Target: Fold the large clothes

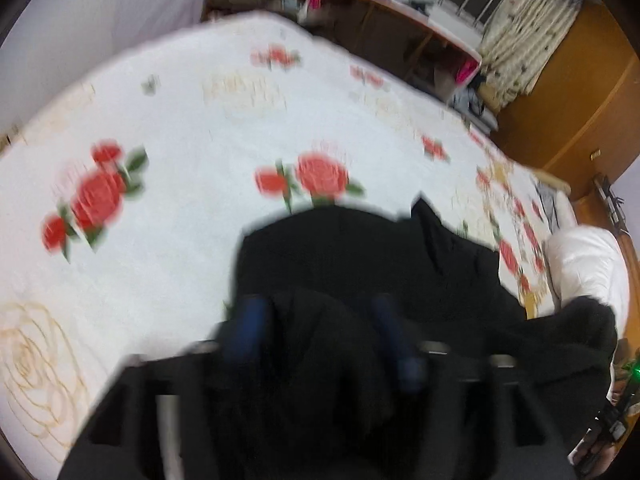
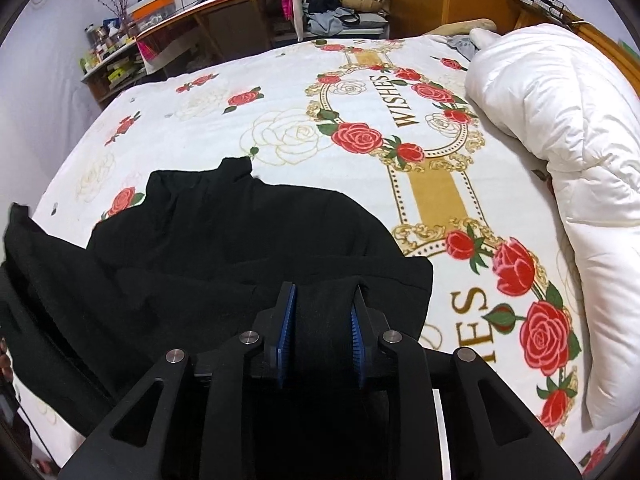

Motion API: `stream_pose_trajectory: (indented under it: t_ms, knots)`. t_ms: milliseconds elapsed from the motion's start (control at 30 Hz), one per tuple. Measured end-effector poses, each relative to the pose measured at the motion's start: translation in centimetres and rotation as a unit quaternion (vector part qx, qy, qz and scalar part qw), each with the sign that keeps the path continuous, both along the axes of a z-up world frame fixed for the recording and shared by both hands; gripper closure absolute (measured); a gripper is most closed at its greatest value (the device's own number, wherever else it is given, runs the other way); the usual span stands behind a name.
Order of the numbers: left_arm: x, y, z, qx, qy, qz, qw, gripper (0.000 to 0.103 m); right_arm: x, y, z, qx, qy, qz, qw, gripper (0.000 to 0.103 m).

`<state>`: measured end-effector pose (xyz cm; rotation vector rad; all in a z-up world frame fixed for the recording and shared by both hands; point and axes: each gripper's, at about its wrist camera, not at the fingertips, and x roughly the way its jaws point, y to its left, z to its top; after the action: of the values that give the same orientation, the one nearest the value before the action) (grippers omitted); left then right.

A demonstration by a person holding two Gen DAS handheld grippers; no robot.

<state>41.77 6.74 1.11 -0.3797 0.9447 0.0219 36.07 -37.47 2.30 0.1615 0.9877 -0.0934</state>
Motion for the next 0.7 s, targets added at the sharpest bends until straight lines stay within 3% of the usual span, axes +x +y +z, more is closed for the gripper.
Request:
stream_pose_trajectory:
  t_ms: [100,167,200,300,467,567,700]
  knots:
    - [-0.3,0.9,2.0,-0.01,-0.028,-0.015,0.9995,0.032,-0.4,-0.6,0.7,0.012,-0.014,-0.014,1.0,0.073]
    - [-0.4,1.1,3.3,0.011,-0.042,-0.022,0.9988,0.031,-0.9,-1.2,1.9,0.005,-0.045,-0.028,0.999,0.046]
    - [-0.6,1.1,3.8,0.025,-0.051,-0.023,0.9982,0.028,-1.3,-1.6,3.0,0.005,-0.07,-0.035,0.997,0.042]
    - [-0.4,0.7,4.2,0.051,-0.061,-0.048,0.9957,0.025,-2.0,-2.5,4.9,0.022,-0.1,-0.035,0.994,0.042]
    - [0.8,-0.1,1.8,0.074,-0.029,-0.087,0.993,0.025,-3.4,-3.3,5.1,-0.006,-0.121,-0.011,0.993,0.042]
    - [1.8,-1.0,-0.9,0.079,-0.001,-0.114,0.9903,0.025,-4.3,-4.1,3.0,-0.004,-0.115,0.007,0.993,0.042]
    - [3.9,-2.9,-4.9,0.107,0.044,-0.143,0.9828,0.025,-2.9,-3.1,-1.2,-0.015,-0.058,0.064,0.996,0.041]
